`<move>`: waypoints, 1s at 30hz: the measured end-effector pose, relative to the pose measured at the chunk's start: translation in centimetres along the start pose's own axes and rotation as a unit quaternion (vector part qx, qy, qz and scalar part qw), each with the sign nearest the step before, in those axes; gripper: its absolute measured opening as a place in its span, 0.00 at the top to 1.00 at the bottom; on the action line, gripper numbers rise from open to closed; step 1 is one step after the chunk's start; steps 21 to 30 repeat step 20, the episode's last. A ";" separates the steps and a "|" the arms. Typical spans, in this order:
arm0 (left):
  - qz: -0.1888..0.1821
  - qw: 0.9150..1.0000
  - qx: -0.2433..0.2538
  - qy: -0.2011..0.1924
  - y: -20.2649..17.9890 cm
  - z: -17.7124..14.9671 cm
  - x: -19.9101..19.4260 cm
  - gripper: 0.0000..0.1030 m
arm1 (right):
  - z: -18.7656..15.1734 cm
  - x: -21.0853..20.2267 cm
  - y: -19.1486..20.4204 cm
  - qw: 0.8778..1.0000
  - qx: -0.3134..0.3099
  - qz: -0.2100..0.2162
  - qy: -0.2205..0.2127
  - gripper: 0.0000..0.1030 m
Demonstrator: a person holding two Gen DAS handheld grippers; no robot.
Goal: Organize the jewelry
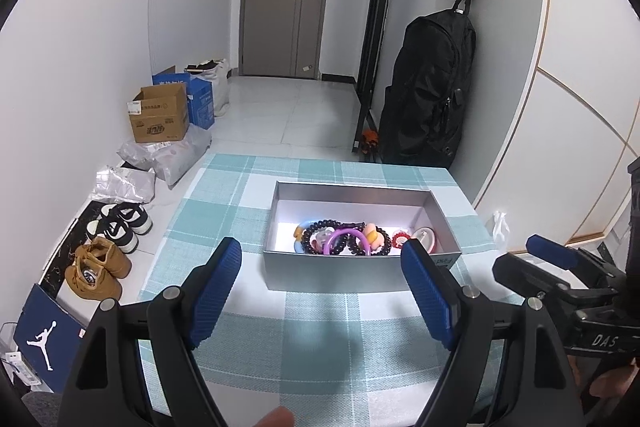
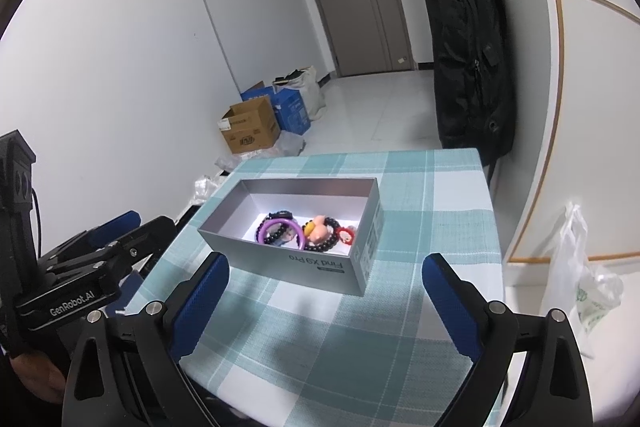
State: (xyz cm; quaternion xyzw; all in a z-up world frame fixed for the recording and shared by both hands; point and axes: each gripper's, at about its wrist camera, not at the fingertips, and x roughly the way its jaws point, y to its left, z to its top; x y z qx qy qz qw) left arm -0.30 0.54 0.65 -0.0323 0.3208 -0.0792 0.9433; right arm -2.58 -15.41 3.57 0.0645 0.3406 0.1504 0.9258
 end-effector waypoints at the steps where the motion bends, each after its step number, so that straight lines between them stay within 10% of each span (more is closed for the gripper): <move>1: 0.001 1.000 0.001 0.000 0.0 0.0 0.0 0.24 | 0.0 0.1 0.0 1.000 -0.001 -0.001 0.001 0.05; 30: -0.008 1.000 0.006 -0.010 -0.4 -0.1 -0.3 0.24 | -0.1 0.6 0.0 1.000 -0.006 -0.016 -0.001 0.05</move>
